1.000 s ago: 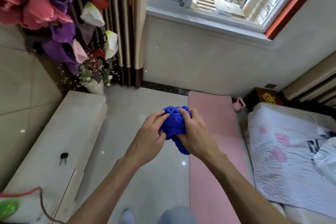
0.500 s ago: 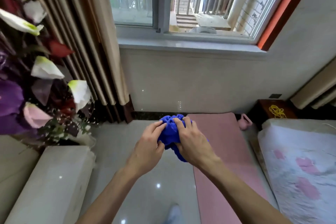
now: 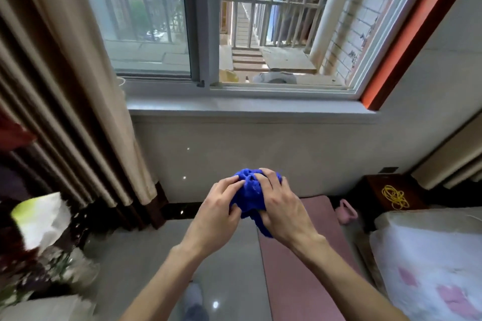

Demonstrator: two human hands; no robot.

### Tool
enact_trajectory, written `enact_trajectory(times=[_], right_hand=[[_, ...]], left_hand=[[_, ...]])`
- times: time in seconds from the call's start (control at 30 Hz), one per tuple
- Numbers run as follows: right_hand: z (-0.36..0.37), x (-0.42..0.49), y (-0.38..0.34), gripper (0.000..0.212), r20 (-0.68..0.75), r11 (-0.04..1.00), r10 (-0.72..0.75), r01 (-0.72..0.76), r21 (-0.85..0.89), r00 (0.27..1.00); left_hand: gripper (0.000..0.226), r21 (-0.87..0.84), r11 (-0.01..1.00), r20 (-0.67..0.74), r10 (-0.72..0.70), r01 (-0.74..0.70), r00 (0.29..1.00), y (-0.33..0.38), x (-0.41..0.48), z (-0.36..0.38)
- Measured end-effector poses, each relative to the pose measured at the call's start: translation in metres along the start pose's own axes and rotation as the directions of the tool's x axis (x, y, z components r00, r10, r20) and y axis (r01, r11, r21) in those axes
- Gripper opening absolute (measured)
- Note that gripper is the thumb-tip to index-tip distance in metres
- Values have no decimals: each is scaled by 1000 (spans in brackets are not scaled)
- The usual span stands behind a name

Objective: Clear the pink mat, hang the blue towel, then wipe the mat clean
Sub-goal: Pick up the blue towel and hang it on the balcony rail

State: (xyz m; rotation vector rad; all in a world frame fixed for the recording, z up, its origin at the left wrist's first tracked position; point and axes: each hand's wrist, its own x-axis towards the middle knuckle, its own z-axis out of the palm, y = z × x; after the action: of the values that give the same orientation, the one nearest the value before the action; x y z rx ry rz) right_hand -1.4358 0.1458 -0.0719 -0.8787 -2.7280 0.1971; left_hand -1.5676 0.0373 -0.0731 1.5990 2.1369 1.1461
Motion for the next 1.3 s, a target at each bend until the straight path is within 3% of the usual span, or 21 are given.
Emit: enact_trajectory(times=[0.17,0.4,0.67,0.83,1.0,1.17,1.3], right_hand=[[1,87,29,91,-13,994,95,-95,-59,995],[-9,205,59,80,-34,980,164,-167,-105,986],[-16,324,106,72,-87,988,145,-149,-41,986],[-18,408,150,71,-135,997,80,-80,2,988],[-33,487,197,71,-164,996,1,13,85,986],[-57,554,242,62,-249,967,65,1,256,966],[-74,601,261,58,-273,913,100,21,407,957]], left_hand=[[55,-56,996,54,77,-74,996,-36,104,-1],[54,-58,981,127,192,-186,973,-70,238,-24],[51,-96,986,193,150,-133,970,-95,365,-29],[51,-46,990,99,137,-133,986,-99,448,-29],[47,-122,991,19,59,-56,998,-88,530,-26],[37,-355,932,-170,9,-69,985,-75,605,-30],[37,-455,887,-168,-5,-73,986,-78,657,-36]])
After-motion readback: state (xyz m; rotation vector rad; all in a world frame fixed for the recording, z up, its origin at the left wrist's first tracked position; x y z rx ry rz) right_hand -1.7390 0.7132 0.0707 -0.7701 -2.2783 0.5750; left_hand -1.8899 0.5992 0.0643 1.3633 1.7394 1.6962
